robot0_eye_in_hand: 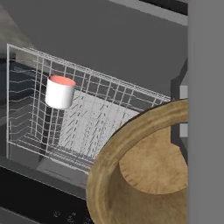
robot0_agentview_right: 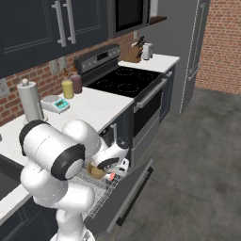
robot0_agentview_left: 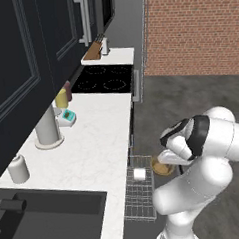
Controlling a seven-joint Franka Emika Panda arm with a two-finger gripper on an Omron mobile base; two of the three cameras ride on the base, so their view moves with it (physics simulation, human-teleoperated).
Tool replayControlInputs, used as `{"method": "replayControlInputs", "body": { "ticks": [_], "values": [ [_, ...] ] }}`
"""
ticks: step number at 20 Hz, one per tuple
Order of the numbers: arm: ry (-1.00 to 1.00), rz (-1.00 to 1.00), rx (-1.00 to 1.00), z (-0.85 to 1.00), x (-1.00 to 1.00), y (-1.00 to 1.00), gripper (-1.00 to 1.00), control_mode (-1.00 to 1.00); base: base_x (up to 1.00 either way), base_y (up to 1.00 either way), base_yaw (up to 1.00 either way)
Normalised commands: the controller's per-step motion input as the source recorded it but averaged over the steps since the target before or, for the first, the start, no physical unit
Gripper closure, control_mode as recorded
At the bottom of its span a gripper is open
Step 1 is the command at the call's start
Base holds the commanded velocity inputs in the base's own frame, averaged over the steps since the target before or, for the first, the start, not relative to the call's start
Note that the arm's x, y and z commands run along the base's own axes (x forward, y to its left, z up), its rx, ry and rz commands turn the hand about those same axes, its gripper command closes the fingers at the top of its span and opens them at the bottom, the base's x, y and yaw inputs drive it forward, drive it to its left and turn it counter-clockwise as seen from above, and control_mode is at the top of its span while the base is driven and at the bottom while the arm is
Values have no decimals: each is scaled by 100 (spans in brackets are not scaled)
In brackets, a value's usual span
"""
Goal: Pick up the cup and bowl from the counter, place them in the dishwasher, and close the dishwasher door.
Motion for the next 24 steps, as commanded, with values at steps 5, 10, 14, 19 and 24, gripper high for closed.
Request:
{"method": "replayControlInputs", "body": {
  "ticks": [5, 10, 14, 19, 24],
  "values": [
    [0, 23, 6, -20, 63, 0, 100, -100, 0, 0, 0],
    [0, 16, 1, -36, 22, 8, 100, -100, 0, 0, 0],
    [0, 10, 1, -45, 31, 26, 100, -100, 0, 0, 0],
    [0, 9, 1, -41, 31, 33, 100, -100, 0, 0, 0],
    [1, 8, 2, -47, 12, 18, 100, -100, 0, 0, 0]
  ]
}}
